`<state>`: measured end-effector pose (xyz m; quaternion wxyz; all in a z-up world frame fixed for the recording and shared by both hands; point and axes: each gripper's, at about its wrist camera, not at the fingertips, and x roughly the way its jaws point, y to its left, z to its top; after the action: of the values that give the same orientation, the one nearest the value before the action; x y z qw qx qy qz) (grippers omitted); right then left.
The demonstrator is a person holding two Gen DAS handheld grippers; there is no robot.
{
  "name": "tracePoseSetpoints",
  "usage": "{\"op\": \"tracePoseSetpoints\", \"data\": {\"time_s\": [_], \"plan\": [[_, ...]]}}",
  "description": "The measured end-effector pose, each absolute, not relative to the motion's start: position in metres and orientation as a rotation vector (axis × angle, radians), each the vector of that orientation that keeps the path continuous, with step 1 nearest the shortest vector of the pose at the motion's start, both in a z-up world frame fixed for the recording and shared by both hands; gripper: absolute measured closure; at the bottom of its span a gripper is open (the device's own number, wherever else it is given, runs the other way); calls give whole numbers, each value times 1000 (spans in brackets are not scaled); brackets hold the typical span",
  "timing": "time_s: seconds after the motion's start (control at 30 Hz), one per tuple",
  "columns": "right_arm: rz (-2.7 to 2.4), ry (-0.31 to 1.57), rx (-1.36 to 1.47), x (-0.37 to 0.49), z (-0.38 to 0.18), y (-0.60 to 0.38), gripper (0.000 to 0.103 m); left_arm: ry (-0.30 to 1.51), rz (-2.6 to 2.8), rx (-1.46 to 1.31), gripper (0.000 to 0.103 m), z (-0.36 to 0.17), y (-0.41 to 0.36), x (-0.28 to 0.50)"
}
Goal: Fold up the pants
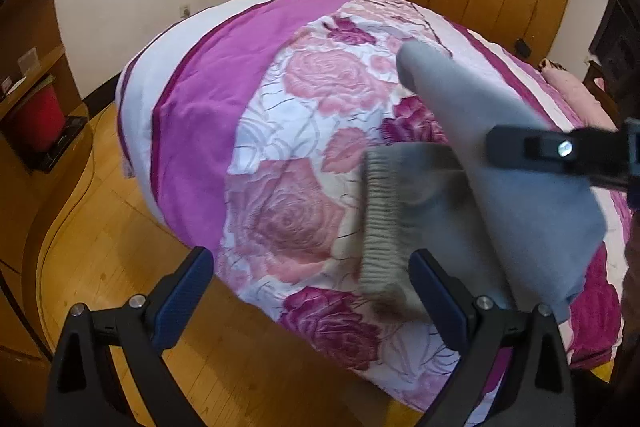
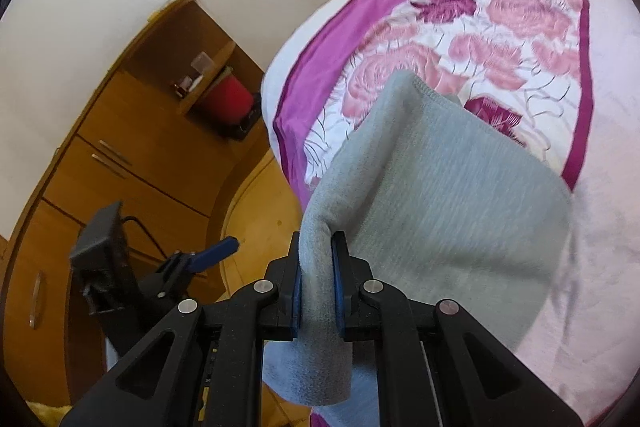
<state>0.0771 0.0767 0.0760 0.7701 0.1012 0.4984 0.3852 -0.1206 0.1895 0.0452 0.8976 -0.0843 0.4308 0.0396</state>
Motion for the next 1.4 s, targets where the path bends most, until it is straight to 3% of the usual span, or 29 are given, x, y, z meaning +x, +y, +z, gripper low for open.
{"op": "tracePoseSetpoints", "data": {"time_s": [0.13,0.4,0.93,1.4], "plan": [[842,1107,226,79,72,83,81,895,101,-181,3,43,197,-123],[866,1047,290,72,88,61,74,881,128,-182,3,50,206,-130],[748,1063,111,34,90,2,74,794,54,-179,3,98,190,-141],[790,1159,-54,16,63,22,74,1004,124,-249,6,32,194,-124]]}}
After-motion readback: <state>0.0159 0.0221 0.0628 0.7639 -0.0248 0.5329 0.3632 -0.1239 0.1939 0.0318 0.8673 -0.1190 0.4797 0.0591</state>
